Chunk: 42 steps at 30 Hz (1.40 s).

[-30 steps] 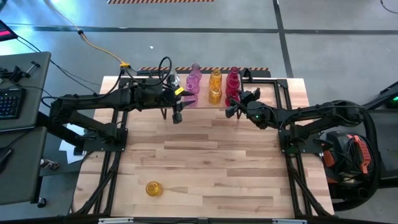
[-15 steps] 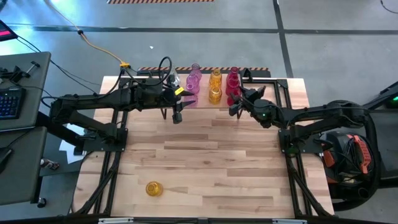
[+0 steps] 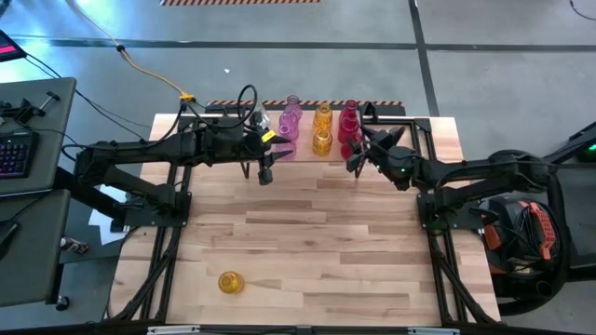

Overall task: Sort vases onto shelf
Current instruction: Put the red vase on the shelf aligned with the other red vase

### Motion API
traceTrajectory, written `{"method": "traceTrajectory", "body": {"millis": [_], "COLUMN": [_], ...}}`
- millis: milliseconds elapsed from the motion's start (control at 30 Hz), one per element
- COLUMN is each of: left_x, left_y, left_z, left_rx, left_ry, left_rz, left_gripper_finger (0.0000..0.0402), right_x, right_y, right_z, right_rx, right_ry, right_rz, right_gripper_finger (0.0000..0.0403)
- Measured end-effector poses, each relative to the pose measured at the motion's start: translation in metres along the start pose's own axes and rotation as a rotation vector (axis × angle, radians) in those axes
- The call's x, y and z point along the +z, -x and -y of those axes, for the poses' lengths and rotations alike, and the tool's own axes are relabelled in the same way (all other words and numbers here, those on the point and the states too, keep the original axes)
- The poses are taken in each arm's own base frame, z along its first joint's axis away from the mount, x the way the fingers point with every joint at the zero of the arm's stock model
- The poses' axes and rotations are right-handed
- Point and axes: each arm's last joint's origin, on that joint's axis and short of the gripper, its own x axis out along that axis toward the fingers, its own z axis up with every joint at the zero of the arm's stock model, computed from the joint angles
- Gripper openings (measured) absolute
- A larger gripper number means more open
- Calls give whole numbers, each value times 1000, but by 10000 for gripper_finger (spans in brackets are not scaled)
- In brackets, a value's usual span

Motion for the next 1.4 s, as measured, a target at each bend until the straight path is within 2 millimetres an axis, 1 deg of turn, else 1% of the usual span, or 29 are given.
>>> {"method": "traceTrajectory", "body": {"millis": [133,233,433,633,800,1167,1400], "left_x": [0,0,0,0,0,0,0], "left_y": [0,0,0,0,0,0,0], "left_z": [0,0,0,0,0,0,0], "left_rx": [0,0,0,0,0,0,0], "left_ry": [0,0,0,0,0,0,0], "left_rz": [0,0,0,0,0,0,0], "left_gripper_finger": [120,120,120,120,120,120,120], "right_x": [11,17,17,10,1,-15,-17], "right_y": [7,15,35,43,42,28,22], "right_z": [6,11,20,23,23,9,1], "right_rx": [-6,-40,-67,-100,-109,-136,-134], "right_ry": [9,32,-3,-21,-51,-58,-78], "right_rz": [28,-2,-83,-127,-187,-220,-204], "right_gripper_finger": [226,226,226,226,226,226,226]}}
